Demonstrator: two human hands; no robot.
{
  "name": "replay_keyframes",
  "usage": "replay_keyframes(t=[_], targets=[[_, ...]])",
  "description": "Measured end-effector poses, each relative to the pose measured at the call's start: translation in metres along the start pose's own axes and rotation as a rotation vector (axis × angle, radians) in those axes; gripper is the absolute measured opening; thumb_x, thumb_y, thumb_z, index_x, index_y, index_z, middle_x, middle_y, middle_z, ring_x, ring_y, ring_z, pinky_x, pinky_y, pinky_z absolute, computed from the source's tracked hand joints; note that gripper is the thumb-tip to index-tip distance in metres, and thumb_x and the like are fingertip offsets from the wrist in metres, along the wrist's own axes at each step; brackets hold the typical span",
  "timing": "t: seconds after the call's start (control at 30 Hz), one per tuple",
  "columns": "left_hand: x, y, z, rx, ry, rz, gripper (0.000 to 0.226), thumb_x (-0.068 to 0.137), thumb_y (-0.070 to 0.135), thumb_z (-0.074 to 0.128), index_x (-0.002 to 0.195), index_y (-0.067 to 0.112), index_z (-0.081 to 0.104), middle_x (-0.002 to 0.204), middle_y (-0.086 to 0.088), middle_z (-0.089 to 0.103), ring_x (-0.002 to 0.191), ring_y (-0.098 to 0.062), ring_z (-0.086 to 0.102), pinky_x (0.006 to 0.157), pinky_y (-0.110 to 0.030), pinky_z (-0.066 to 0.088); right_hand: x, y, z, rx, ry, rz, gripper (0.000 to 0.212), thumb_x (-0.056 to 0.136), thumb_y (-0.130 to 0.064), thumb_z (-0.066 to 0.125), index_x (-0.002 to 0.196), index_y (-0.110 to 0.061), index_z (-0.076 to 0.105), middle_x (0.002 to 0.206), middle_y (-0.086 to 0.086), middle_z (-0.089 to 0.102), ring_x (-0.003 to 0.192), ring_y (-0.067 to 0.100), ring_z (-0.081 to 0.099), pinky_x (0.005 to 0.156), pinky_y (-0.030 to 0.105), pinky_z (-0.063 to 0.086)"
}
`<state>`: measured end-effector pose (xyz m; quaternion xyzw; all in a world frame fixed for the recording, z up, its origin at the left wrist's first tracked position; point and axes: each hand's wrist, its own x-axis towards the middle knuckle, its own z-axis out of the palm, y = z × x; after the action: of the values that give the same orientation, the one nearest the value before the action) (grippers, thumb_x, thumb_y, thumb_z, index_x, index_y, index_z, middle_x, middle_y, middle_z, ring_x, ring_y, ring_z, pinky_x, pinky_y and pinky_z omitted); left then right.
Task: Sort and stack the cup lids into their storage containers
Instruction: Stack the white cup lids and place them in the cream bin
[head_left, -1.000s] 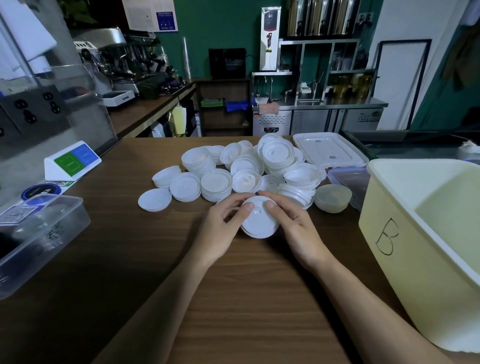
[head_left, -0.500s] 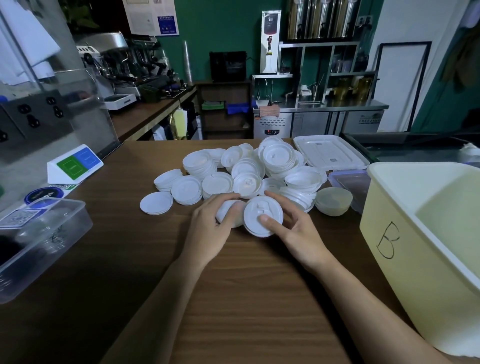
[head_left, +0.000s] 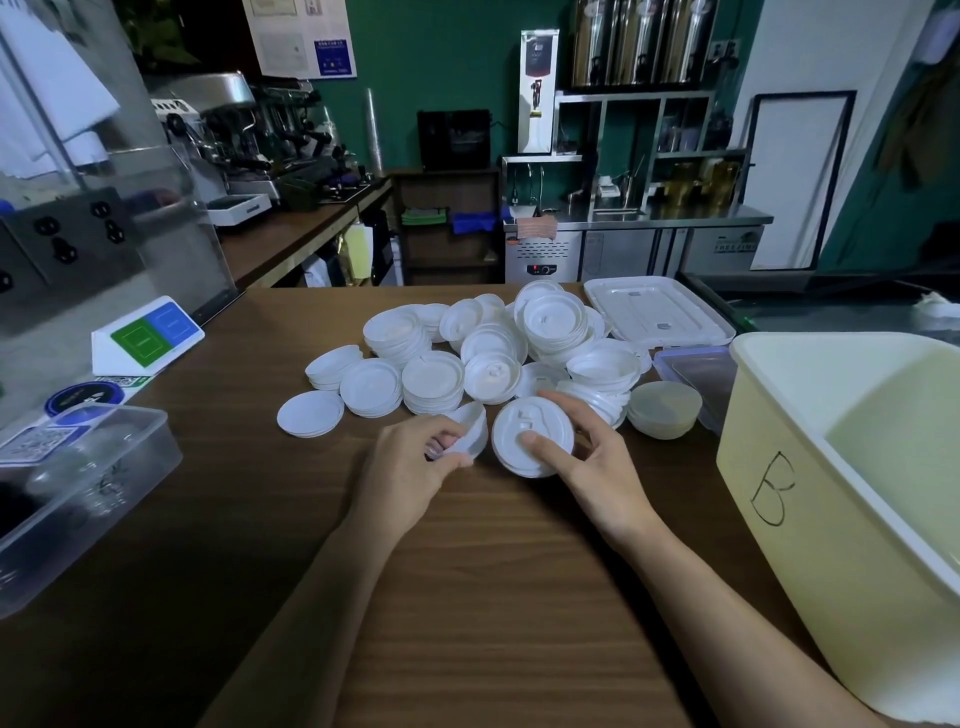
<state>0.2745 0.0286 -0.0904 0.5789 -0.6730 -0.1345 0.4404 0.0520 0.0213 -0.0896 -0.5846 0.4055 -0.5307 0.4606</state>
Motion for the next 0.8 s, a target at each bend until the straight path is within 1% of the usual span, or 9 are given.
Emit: replay_keyframes(t=[0.1, 0.23, 0.3, 0.37, 0.43, 0.5, 0.57, 0.67, 0.8], targets=[[0.0, 0.01, -0.003, -0.174, 0.075, -0.092, 0.024, 0.079, 0.013, 0.089, 0.097, 0.025, 0.078, 0.084, 0.011, 0.074, 0.078, 0.001, 0.066, 0.073, -0.013, 0.053, 0.001, 0.0, 0.001, 0.003, 0.0, 0.004, 0.036, 0.094, -0.014, 0.078, 0.127, -0.03, 0.071, 0.122, -0.015, 0.075, 0.115, -0.001, 0.067, 0.094, 0.012, 0.05], [0.002, 0.016, -0.006, -0.392, 0.155, -0.155, 0.029, 0.092, 0.01, 0.077, 0.11, 0.031, 0.073, 0.107, 0.01, 0.076, 0.101, -0.005, 0.072, 0.085, -0.02, 0.059, 0.002, 0.001, 0.0, -0.001, 0.0, 0.006, 0.036, 0.097, -0.014, 0.073, 0.129, -0.03, 0.07, 0.125, -0.014, 0.073, 0.119, 0.0, 0.065, 0.096, 0.013, 0.049], [0.003, 0.018, -0.008, -0.47, 0.193, -0.181, 0.037, 0.095, 0.007, 0.072, 0.116, 0.038, 0.07, 0.117, 0.007, 0.072, 0.106, -0.004, 0.071, 0.086, -0.017, 0.056, 0.002, 0.001, 0.0, -0.001, 0.009, 0.002, 0.042, 0.097, -0.013, 0.073, 0.134, -0.032, 0.066, 0.126, -0.015, 0.071, 0.116, -0.003, 0.065, 0.094, 0.01, 0.048], [0.004, 0.021, -0.01, -0.584, 0.185, -0.226, 0.04, 0.098, 0.006, 0.066, 0.124, 0.036, 0.069, 0.123, 0.004, 0.073, 0.111, -0.007, 0.07, 0.089, -0.017, 0.055, 0.002, 0.001, 0.0, 0.014, 0.015, 0.005, 0.046, 0.097, -0.013, 0.073, 0.137, -0.035, 0.063, 0.127, -0.015, 0.069, 0.112, -0.005, 0.065, 0.09, 0.008, 0.047], [0.005, 0.022, -0.009, -0.696, 0.123, -0.239, 0.043, 0.1, 0.001, 0.06, 0.135, 0.025, 0.067, 0.126, 0.003, 0.074, 0.118, -0.011, 0.069, 0.097, -0.027, 0.056, 0.001, 0.001, 0.0, 0.015, 0.008, -0.003, 0.043, 0.098, -0.014, 0.073, 0.135, -0.034, 0.064, 0.126, -0.017, 0.068, 0.115, -0.004, 0.064, 0.09, 0.007, 0.046], [0.002, 0.026, -0.008, -0.724, 0.058, -0.221, 0.047, 0.1, -0.003, 0.057, 0.138, 0.024, 0.064, 0.121, 0.01, 0.076, 0.116, -0.006, 0.069, 0.097, -0.027, 0.056, 0.001, 0.002, 0.0, 0.004, -0.013, -0.015, 0.038, 0.098, -0.015, 0.073, 0.131, -0.034, 0.067, 0.126, -0.021, 0.069, 0.122, -0.002, 0.061, 0.094, 0.008, 0.045], [-0.002, 0.03, -0.006, -0.7, 0.018, -0.191, 0.049, 0.099, -0.005, 0.059, 0.138, 0.025, 0.063, 0.113, 0.012, 0.078, 0.11, -0.001, 0.07, 0.089, -0.018, 0.055, 0.002, 0.002, 0.0, 0.008, -0.042, -0.011, 0.036, 0.099, -0.017, 0.072, 0.13, -0.033, 0.068, 0.13, -0.018, 0.07, 0.127, 0.001, 0.06, 0.102, 0.017, 0.046], [-0.003, 0.028, -0.002, -0.65, 0.044, -0.169, 0.041, 0.095, -0.003, 0.069, 0.13, 0.018, 0.064, 0.109, -0.003, 0.076, 0.104, -0.014, 0.073, 0.083, -0.019, 0.055, 0.003, 0.003, 0.001, 0.013, -0.061, -0.01, 0.035, 0.096, -0.028, 0.071, 0.131, -0.031, 0.069, 0.133, -0.011, 0.07, 0.131, 0.009, 0.06, 0.112, 0.031, 0.045], [-0.003, 0.03, 0.001, -0.647, 0.064, -0.115, 0.022, 0.091, -0.007, 0.071, 0.108, 0.007, 0.068, 0.101, 0.0, 0.078, 0.101, -0.014, 0.074, 0.086, -0.022, 0.056, 0.001, 0.001, 0.002, 0.041, -0.124, 0.011, 0.043, 0.093, -0.032, 0.058, 0.134, -0.024, 0.067, 0.132, -0.012, 0.069, 0.13, 0.008, 0.059, 0.108, 0.029, 0.043]])
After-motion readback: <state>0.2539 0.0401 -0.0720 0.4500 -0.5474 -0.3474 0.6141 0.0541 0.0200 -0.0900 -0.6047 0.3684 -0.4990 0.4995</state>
